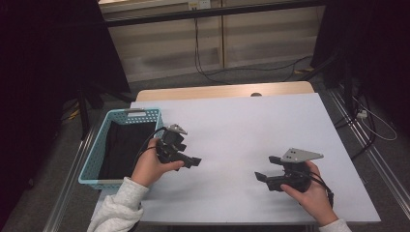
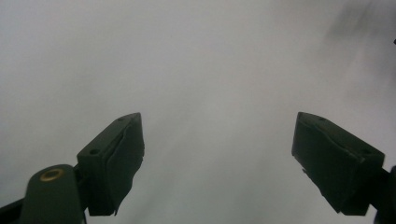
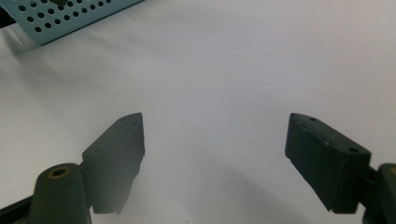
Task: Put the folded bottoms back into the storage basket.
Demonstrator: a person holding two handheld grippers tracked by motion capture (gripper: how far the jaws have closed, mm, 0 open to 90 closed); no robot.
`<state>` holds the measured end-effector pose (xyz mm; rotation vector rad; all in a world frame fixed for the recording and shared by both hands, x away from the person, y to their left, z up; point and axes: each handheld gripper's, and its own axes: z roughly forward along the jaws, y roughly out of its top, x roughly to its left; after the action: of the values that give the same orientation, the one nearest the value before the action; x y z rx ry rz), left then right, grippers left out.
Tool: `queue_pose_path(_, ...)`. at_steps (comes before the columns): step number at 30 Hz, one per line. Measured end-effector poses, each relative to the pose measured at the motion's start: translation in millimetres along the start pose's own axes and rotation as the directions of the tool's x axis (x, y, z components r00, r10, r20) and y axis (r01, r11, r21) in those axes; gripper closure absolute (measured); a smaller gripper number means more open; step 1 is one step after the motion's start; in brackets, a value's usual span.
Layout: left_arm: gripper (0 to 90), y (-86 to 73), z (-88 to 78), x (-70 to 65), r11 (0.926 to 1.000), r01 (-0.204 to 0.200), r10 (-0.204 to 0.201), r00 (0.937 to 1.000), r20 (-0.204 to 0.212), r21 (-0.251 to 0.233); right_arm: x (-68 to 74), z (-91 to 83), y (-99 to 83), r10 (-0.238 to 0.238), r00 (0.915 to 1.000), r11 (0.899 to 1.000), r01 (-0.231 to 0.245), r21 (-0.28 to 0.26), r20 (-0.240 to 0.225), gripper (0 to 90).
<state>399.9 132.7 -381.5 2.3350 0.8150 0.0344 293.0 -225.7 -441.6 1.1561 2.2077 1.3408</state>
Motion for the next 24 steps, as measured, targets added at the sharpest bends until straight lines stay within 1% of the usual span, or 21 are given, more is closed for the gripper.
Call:
queue_pose_path(1, 16.8, -1.3, 1.2, -0.7, 0.9998, 0.011, -0.011, 0.9999, 0.000, -0.014, -0.7, -1.1, -0.9, 0.000, 1.0000, 1.000, 0.000, 0.004, 0.000, 18.6)
queue_pose_path(2, 16.7, -2.6, 2.2, -1.1, 0.9998, 0.013, -0.013, 0.9999, 0.002, -0.014, -1.4, -2.4, -1.8, 0.000, 1.0000, 1.000, 0.000, 0.008, 0.002, 18.6)
queue_pose_path(3, 16.6, -3.8, 2.9, -0.7, 1.0000, 0.005, -0.005, 1.0000, 0.005, -0.005, -2.3, -3.4, -2.8, 0.000, 1.0000, 1.000, 0.000, 0.009, 0.004, 18.6)
queue_pose_path(4, 16.6, -5.2, 4.2, -1.6, 0.9998, 0.015, -0.015, 0.9999, 0.003, -0.012, -3.1, -4.7, -3.7, 0.001, 1.0000, 1.000, -0.001, 0.010, 0.006, 18.6)
queue_pose_path(5, 16.4, -6.2, 4.4, -1.3, 1.0000, 0.002, -0.002, 1.0000, 0.004, -0.002, -3.8, -5.8, -4.7, 0.001, 1.0000, 1.000, -0.001, 0.011, 0.009, 18.6)
queue_pose_path(6, 16.4, -7.4, 6.2, -2.7, 0.9997, 0.016, -0.016, 0.9999, 0.006, -0.016, -4.2, -6.9, -5.5, 0.005, 0.9999, 1.000, -0.005, 0.013, 0.012, 18.6)
queue_pose_path(7, 16.3, -8.4, 6.8, -2.5, 1.0000, 0.007, -0.007, 1.0000, 0.006, -0.005, -4.6, -8.0, -6.2, 0.005, 0.9999, 1.000, -0.005, 0.016, 0.012, 18.6)
queue_pose_path(8, 16.2, -9.6, 8.3, -3.3, 0.9998, 0.016, -0.016, 0.9999, 0.004, -0.014, -4.9, -8.9, -6.8, 0.006, 0.9999, 1.000, -0.006, 0.017, 0.012, 18.6)
queue_pose_path(9, 16.0, -10.8, 9.5, -3.6, 0.9997, 0.015, -0.015, 0.9999, 0.008, -0.017, -5.6, -9.8, -7.5, 0.002, 0.9999, 1.000, -0.002, 0.018, 0.013, 18.6)
queue_pose_path(11, 16.0, -12.9, 10.9, -2.9, 1.0000, 0.007, -0.007, 0.9999, 0.012, -0.007, -6.3, -11.3, -8.9, 0.001, 0.9999, 1.000, -0.001, 0.022, 0.014, 18.6)
queue_pose_path(13, 15.9, -15.1, 12.3, -2.3, 0.9999, 0.010, -0.010, 0.9998, 0.015, -0.004, -6.9, -12.7, -10.5, -0.004, 0.9999, 1.000, 0.004, 0.029, 0.016, 18.6)
queue_pose_path(14, 15.9, -16.4, 13.2, -2.1, 0.9998, 0.018, -0.018, 0.9998, 0.010, -0.008, -7.3, -13.3, -11.4, -0.004, 0.9999, 1.000, 0.004, 0.030, 0.016, 18.6)
queue_pose_path(15, 15.7, -17.5, 13.4, -1.8, 0.9998, 0.018, -0.018, 0.9998, 0.005, -0.005, -7.4, -14.0, -12.1, 0.000, 0.9999, 1.000, -0.001, 0.031, 0.016, 18.6)
queue_pose_path(20, 15.4, -23.0, 13.3, 1.2, 0.9994, 0.025, -0.025, 0.9997, 0.009, -0.026, -9.4, -18.9, -13.3, 0.007, 0.9998, 1.000, -0.008, 0.023, 0.019, 18.6)
queue_pose_path(24, 14.9, -27.1, 13.1, 1.7, 0.9991, 0.017, -0.017, 0.9998, 0.011, -0.038, -10.0, -20.1, -13.2, 0.004, 0.9997, 1.000, -0.005, 0.022, 0.022, 18.5)
